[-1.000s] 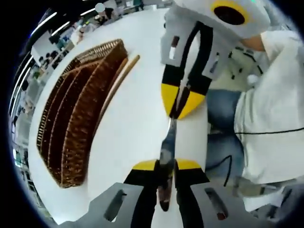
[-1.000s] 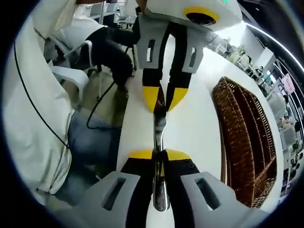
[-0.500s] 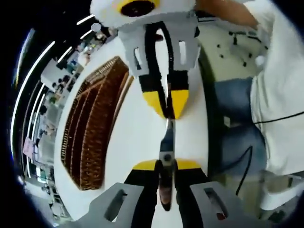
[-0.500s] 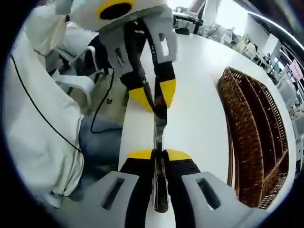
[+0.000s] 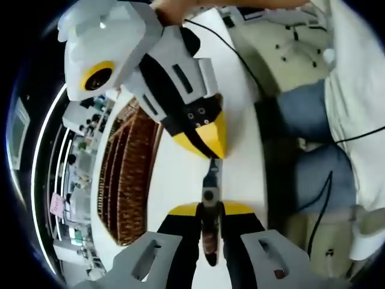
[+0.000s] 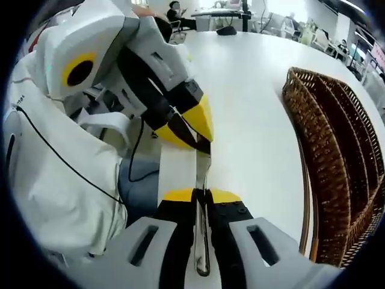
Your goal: Arrange the knives, forks, and spoons in their matching storage slots by inserting each utensil handle-first until every utensil is classified and aligned in the correct compartment
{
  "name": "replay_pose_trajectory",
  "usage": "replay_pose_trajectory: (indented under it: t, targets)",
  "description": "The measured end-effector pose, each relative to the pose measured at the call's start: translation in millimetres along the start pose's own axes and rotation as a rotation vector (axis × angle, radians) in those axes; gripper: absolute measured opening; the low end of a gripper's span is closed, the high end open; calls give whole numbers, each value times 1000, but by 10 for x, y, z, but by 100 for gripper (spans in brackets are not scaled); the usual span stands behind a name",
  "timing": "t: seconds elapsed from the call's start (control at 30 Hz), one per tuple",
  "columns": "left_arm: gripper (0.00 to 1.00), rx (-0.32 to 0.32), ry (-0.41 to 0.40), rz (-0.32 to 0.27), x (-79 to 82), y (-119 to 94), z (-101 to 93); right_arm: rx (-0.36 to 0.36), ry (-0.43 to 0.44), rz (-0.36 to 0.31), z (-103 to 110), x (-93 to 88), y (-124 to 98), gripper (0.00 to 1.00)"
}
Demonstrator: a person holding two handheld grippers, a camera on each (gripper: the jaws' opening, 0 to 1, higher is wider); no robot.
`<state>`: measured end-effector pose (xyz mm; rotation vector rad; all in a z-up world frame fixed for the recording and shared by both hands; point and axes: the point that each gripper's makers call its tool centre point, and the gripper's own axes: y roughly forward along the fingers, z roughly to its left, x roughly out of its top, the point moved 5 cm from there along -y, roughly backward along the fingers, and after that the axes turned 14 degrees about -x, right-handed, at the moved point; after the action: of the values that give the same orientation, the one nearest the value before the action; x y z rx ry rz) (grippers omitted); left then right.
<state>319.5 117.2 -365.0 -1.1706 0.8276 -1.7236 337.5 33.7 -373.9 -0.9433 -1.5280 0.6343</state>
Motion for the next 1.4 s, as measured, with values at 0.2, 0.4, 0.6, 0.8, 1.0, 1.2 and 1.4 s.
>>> replay_pose_trajectory:
  t: [0.2,0.4,0.6,0.8,1.0,1.2,1.4]
  targets:
    - [12,-21,-5,-25,-13,-6,31,-70,-42,-9,-14,14,5,7]
    - [15,-97,-79,-59,-3,-23,33,-118,-67,-9,25,21,-1,7]
    - [15,-214,-215,-77,-12,-19,56,-171,-125,-1,60,40,-5,7]
    - [14,-305,-279,-50,-14,24,127,-196,-137,-4,-48,48,-6,6]
    - [4,-400,-382,-13,-7,41,99,-199,-163,-4,16,77,-5,4]
    - [3,-391,-324,-1,11,45,32,-186,-163,-34,-125,93,23,4]
    - [2,-382,-323,-8,-6,42,11,-145,-113,-81,-156,3,-44,8]
